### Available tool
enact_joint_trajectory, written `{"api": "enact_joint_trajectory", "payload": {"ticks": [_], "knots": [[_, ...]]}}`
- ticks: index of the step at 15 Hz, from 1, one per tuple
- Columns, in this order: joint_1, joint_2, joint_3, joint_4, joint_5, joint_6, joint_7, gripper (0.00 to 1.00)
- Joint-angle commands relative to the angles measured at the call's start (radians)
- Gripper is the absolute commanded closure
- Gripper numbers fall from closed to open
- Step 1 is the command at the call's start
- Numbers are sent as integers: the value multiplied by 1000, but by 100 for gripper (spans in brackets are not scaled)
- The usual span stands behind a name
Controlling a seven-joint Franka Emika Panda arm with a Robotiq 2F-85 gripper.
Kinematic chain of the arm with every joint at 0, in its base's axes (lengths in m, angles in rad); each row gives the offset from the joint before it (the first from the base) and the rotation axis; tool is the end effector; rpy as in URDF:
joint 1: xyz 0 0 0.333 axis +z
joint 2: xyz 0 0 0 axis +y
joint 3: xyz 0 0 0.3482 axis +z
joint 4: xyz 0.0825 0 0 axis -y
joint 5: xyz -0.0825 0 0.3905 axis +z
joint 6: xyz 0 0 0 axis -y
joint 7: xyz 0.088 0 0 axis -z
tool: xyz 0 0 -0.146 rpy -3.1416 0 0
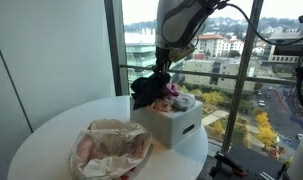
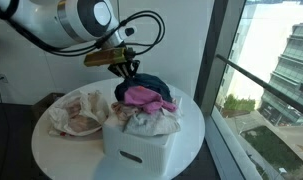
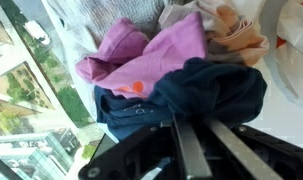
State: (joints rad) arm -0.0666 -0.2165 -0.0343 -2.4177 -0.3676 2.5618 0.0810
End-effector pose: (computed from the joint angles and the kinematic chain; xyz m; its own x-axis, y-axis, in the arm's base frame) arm 0.5011 -0.0533 0.4219 0.9345 0.1290 0.3317 0.0419 -0.9654 0.2574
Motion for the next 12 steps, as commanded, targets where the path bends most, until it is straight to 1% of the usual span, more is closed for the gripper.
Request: {"api": "enact_joint_trajectory", "payload": {"ticks": [1,3,5,7,8,11,12], "knots": [[-30,-185,12,-73,6,40,49,96],[-58,-256,33,-84,-23,62,76,96],[-82,-281,54,-69,-28,29,84,96],[-110,-266,73,-68,-38,20,92,96],[-135,-245,88,-75,-57,19,114,96],[-167,-186,106,-101,-81,3,140,96],[-163,-172,103,-111,-77,0,145,93]]}}
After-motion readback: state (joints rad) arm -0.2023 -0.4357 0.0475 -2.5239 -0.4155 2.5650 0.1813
